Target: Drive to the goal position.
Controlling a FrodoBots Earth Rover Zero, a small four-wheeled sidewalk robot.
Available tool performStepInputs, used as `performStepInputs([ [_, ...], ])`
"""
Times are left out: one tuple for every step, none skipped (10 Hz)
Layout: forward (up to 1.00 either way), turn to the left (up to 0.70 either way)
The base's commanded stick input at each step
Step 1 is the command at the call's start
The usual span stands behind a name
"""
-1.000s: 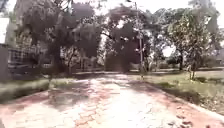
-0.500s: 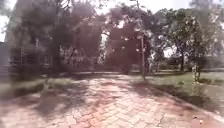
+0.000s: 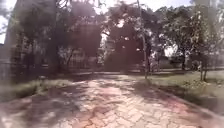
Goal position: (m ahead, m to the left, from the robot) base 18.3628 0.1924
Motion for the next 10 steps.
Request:
performStepInputs([
  [0.7, 0.0],
  [0.7, 0.0],
  [0.7, 0.0],
  [0.7, 0.0],
  [0.7, 0.0],
  [0.7, 0.0],
  [0.7, 0.0],
  [0.7, 0.0],
  [0.7, 0.0],
  [0.7, 0.0],
])
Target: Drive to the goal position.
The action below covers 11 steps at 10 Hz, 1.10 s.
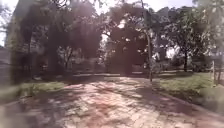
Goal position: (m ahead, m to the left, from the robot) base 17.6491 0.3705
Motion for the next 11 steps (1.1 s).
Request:
performStepInputs([
  [0.7, 0.0],
  [0.7, 0.0],
  [0.7, 0.0],
  [0.7, 0.0],
  [0.7, 0.0],
  [0.7, 0.0],
  [0.7, 0.0],
  [0.7, 0.0],
  [0.7, 0.0],
  [0.7, 0.0],
  [0.7, 0.0],
])
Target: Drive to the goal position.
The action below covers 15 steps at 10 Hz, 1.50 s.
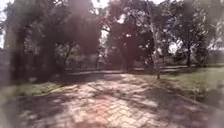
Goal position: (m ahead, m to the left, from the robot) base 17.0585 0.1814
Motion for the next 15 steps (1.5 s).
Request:
performStepInputs([
  [0.7, 0.0],
  [0.7, 0.0],
  [0.7, 0.0],
  [0.7, 0.0],
  [0.7, 0.0],
  [0.7, 0.0],
  [0.7, 0.0],
  [0.7, 0.0],
  [0.7, 0.0],
  [0.7, 0.0],
  [0.7, 0.0],
  [0.7, 0.0],
  [0.7, 0.0],
  [0.7, 0.0],
  [0.7, 0.0],
])
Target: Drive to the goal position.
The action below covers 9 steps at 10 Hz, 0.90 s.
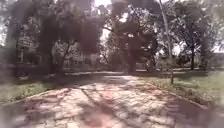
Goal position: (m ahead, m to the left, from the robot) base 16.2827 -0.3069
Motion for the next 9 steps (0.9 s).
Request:
performStepInputs([
  [0.7, 0.0],
  [0.7, 0.0],
  [0.7, 0.0],
  [0.7, 0.0],
  [0.7, 0.0],
  [0.7, 0.0],
  [0.7, 0.0],
  [0.7, 0.0],
  [0.7, 0.0],
])
